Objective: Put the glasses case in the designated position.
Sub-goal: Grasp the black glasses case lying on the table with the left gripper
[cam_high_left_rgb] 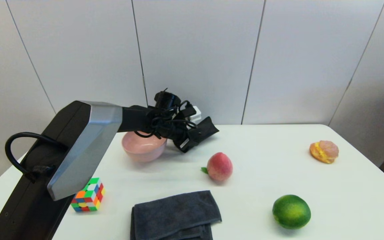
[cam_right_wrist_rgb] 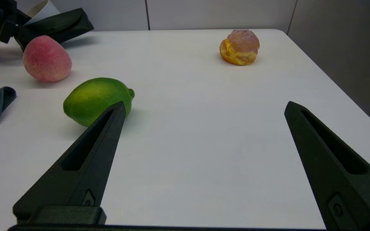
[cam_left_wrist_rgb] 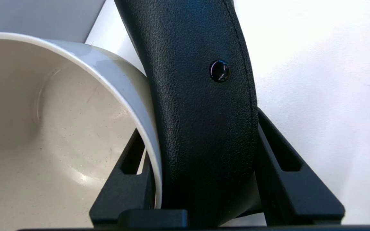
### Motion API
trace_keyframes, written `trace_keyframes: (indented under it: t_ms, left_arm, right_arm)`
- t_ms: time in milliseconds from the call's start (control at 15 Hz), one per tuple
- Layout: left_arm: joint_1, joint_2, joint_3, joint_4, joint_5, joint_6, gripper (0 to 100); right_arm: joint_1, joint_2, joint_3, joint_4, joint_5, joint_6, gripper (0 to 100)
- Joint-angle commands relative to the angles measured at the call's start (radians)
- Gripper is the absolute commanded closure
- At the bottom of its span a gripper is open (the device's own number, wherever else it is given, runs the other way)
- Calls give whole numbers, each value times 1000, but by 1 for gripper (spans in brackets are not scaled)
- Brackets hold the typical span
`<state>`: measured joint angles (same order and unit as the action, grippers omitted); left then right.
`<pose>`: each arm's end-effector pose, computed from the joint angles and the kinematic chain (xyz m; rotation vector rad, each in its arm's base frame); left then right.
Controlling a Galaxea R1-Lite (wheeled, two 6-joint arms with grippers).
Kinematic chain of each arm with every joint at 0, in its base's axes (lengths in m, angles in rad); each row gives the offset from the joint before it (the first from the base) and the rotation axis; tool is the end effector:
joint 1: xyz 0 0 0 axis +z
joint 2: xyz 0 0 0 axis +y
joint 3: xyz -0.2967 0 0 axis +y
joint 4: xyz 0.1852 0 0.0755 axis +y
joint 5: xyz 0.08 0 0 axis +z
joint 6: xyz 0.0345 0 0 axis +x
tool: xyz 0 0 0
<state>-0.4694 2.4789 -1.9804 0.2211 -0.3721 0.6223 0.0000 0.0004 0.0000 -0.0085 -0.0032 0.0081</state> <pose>0.4554 -0.2450 0.0864 0.5942 0.4657 -1.0086 0.0030 -0.0001 0.0765 0.0081 -0.0081 -0.0032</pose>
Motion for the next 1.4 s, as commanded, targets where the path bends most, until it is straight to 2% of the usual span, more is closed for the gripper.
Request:
trace_keyframes:
  t_ms: [67,267,333,733,1400]
  left_arm:
    - [0,-5,0,0,-4,4,100]
    - [0,-5,6,0,-5,11,100]
    - [1,-5,8,3,-5,33,0]
    - [1,-15,8,14,-7,43,0]
    - [0,-75,9,4,-60,39,0]
  right_arm:
    - [2,1,0,-1,0,1,0]
    - [0,1,0,-1,0,1,0]
    - [2,1,0,-1,0,-2,0]
    - [2,1,0,-1,0,1,0]
    - [2,1,0,-1,0,1,0]
